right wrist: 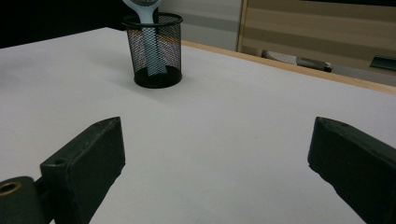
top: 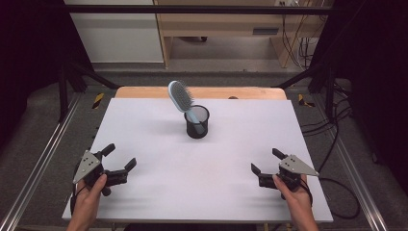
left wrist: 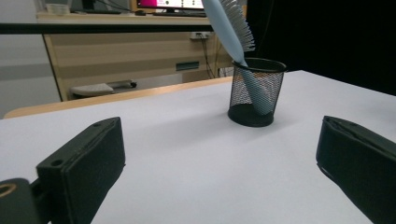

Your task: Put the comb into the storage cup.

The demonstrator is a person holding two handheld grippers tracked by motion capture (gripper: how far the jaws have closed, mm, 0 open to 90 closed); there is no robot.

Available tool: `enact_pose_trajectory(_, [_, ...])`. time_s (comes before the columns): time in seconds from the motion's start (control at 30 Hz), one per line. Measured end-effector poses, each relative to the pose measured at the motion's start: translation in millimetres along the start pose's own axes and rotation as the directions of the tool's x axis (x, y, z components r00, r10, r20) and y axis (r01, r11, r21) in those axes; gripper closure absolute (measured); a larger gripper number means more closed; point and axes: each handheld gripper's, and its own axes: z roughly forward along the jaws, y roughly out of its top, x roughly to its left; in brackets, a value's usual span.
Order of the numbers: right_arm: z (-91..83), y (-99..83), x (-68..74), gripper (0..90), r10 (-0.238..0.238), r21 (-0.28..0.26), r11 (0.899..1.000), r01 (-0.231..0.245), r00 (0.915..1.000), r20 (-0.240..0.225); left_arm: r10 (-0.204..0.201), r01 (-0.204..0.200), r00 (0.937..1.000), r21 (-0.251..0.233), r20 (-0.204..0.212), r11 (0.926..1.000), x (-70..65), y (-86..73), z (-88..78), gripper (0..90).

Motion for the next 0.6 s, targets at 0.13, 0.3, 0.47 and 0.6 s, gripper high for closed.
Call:
enact_pose_trajectory(0.13, [0.6,0.7,0.9,4.1,0.001,-0.007,1.000,-0.001,1.0000,-0.004,0.002,-0.002,0.9998,0.008,-0.018,1.0000,-1.7,-2.0,0.4,1.5])
enact_pose_trajectory(0.3, [2.5,0.5,1.7,4.1,-0.006,-0.002,1.000,0.006,0.9999,-0.010,0.008,-0.007,0.9992,0.030,-0.039,0.9995,2.4,-5.4,1.4,1.5])
enact_pose_trajectory(0.47, [2.2,-0.1,1.3,4.1,0.004,0.002,1.000,-0.004,1.0000,-0.009,-0.017,0.018,0.9962,0.016,-0.085,0.9997,10.3,-5.6,-0.5,1.6])
enact_pose_trajectory(0.6, [3.8,-1.3,-1.1,4.2,0.011,0.017,1.000,-0.011,0.9998,0.015,-0.024,0.024,0.9947,-0.003,-0.100,0.9997,11.7,-3.8,-4.2,1.7])
